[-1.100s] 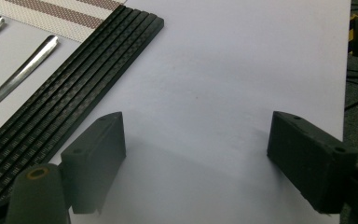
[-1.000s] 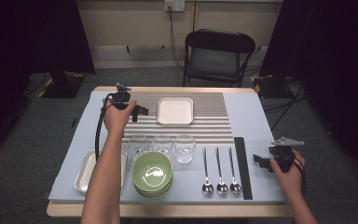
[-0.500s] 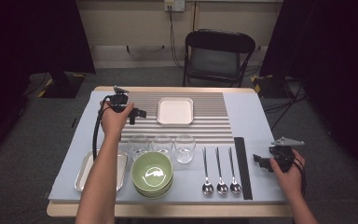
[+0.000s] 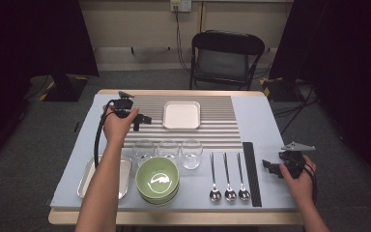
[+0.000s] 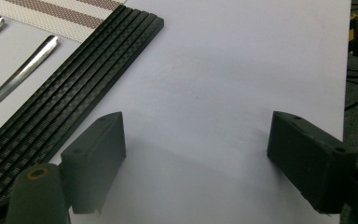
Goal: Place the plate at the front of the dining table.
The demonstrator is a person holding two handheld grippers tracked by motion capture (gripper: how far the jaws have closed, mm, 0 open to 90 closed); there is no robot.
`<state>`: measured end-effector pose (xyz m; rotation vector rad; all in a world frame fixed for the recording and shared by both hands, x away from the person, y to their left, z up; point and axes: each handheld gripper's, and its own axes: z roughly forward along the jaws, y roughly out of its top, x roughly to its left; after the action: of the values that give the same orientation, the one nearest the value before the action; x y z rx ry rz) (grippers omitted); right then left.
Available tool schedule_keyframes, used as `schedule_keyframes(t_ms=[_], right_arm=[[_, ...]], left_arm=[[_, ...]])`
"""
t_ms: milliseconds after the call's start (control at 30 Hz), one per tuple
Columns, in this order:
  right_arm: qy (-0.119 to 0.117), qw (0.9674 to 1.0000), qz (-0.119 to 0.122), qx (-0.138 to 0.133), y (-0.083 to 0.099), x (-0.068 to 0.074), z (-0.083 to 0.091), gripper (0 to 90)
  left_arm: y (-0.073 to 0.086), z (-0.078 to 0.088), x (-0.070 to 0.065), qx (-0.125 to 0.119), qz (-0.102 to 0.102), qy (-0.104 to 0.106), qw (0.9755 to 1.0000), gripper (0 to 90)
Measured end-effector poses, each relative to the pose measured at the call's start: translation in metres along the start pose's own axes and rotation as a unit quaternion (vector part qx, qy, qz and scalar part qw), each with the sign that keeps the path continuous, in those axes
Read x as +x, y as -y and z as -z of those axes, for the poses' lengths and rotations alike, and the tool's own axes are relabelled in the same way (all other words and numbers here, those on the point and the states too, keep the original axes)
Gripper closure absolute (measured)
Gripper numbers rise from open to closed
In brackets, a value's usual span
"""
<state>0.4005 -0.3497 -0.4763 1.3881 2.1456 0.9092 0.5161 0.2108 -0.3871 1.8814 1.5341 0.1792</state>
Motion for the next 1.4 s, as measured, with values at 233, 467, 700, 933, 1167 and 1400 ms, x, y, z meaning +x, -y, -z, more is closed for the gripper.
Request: schedule_keyframes(t_ms=[233,467,700,933,1167,1400], right_arm=[[0.001,1.0000,-0.001,0.000,0.000,0.000,0.000,18.2],[0.000,1.0000,0.000,0.000,0.000,0.000,0.000,18.2],[0.000,1.0000,0.000,0.000,0.000,0.000,0.000,18.2],[0.000,1.0000,0.000,0.000,0.000,0.000,0.000,18.2],[0.000,1.0000,0.000,0.000,0.000,0.000,0.000,18.3],[0.001,1.0000,0.001,0.000,0.000,0.000,0.000,18.2]], left_arm=[[0.004,0.005,0.002,-0.002,-0.004,-0.004,1.0000,21.0],[0.009,0.007,0.006,0.004,-0.004,-0.002,1.0000,20.1],[0.011,0.010,0.005,0.003,-0.016,0.003,0.9999,19.7],[0.013,0.012,0.003,0.014,-0.020,-0.005,0.9997,19.8],[0.014,0.018,0.005,0.010,-0.018,-0.012,0.9997,19.7],[0.020,0.024,0.011,0.001,-0.006,-0.014,0.9999,19.7]])
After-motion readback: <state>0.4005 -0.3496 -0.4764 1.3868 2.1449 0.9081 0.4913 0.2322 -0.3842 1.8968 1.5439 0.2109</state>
